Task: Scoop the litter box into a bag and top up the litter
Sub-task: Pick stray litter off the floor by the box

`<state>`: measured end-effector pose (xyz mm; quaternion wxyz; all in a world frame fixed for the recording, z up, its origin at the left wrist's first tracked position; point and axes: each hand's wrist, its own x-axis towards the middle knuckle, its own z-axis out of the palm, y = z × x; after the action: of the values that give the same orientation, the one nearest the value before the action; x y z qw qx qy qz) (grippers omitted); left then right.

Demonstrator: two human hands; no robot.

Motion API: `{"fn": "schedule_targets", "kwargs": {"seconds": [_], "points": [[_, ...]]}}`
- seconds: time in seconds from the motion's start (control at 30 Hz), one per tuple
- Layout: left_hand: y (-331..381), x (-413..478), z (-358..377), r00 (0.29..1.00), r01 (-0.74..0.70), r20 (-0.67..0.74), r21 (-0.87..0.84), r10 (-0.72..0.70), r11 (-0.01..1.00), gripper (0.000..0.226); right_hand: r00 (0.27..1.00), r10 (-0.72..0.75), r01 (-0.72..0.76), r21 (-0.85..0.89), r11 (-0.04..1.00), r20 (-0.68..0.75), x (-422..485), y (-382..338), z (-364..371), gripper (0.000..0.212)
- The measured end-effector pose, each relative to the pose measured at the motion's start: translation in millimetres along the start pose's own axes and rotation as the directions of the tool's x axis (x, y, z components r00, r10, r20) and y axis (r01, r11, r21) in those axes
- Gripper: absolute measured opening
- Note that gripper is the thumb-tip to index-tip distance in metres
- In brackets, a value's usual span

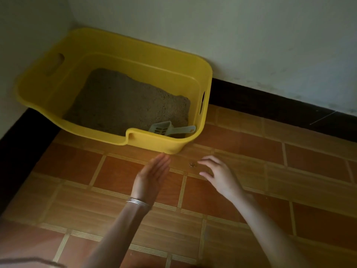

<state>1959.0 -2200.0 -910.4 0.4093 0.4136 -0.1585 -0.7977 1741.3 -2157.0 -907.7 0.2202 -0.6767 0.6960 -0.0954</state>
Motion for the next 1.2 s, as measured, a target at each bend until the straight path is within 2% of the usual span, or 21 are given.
{"fn": "schedule_targets", "kwargs": {"seconds": [0.07,0.17,0.37,0.53,0.73,1.0,1.1,1.2], "points": [[-7.7,12.2,-2.7,0.996,0.09,0.013,-0.138,-0.089,0.986,0.035,0.999,0.03,-0.03,0.013,0.999,-0.02,7.3,3.0,5.3,0.034],[-18.9,25.0,-3.3,0.985,0.175,0.041,-0.219,-0.17,0.96,0.038,0.998,0.054,-0.052,0.036,0.998,-0.04,16.4,6.1,11.3,0.032],[-36.0,39.4,-8.0,0.976,0.217,0.087,-0.332,-0.199,0.918,0.039,1.0,0.025,-0.024,0.07,0.997,-0.01,28.1,1.4,29.9,0.034],[-42.7,41.8,-13.7,0.969,0.239,0.129,-0.295,-0.209,0.925,0.037,0.983,0.0,-0.011,-0.057,0.998,-0.185,29.0,-1.2,35.1,0.02],[-48.9,41.4,-15.1,0.975,0.208,0.135,-0.256,-0.178,0.944,0.038,0.971,-0.009,-0.011,-0.082,0.997,-0.241,30.2,-6.3,37.6,0.008],[-48.5,39.1,-12.2,0.975,0.22,0.109,-0.306,-0.196,0.926,0.037,0.98,-0.038,-0.018,-0.275,0.961,-0.196,30.6,-16.6,35.7,0.004],[-46.6,38.9,-10.9,0.97,0.243,0.096,-0.333,-0.224,0.911,0.037,0.986,0.007,-0.052,-0.262,0.964,-0.167,32.8,-19.0,34.8,0.004],[-45.5,37.9,-7.8,0.969,0.248,0.066,-0.337,-0.24,0.908,0.037,0.985,0.078,-0.105,-0.173,0.979,-0.154,34.7,-21.2,35.1,0.006]]}}
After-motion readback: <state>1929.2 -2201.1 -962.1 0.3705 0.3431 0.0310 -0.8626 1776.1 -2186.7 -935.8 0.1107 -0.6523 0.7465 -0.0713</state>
